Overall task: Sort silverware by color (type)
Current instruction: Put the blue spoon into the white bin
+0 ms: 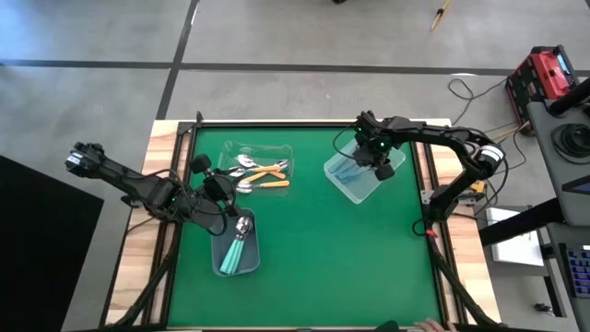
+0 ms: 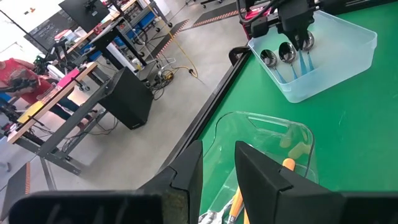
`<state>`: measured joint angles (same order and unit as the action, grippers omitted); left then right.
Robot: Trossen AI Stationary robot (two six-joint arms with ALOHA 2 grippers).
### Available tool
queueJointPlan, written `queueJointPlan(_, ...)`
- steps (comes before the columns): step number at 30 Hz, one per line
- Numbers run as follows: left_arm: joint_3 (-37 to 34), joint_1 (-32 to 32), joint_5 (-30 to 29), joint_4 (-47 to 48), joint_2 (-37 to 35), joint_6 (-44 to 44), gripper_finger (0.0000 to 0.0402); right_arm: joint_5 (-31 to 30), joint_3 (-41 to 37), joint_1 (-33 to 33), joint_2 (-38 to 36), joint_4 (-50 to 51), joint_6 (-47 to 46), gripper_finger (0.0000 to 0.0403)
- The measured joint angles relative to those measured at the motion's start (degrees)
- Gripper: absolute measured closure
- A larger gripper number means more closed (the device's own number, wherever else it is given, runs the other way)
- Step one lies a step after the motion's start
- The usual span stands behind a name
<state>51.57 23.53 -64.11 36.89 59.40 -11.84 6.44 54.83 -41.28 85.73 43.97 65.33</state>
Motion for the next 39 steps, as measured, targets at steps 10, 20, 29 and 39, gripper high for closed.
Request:
queueJointPlan(10,0.00,-0.02,0.02,-0.01,0.00,0.00,0.0326,0.01,0.00,0.00,0.00,-0.21,-2.50,0.0338)
queueJointPlan(20,0.00,-0.02,0.02,-0.01,-0.02,-0.02,0.0326,-0.01,0.00,0.00,-0.05,-0.63,-8.53,0.0342)
queueJointPlan(29,0.00,-0.01,0.02,-0.01,-0.02,0.00,0.0326,-0.45,3.95,0.00,-0.13,-1.31,-33.89,0.0378)
queueJointPlan(39,0.00,-0.02,0.02,0.02,-0.02,0.00,0.0326,-0.44,8.55,0.00,-0.17,0.73,-73.56,0.0390)
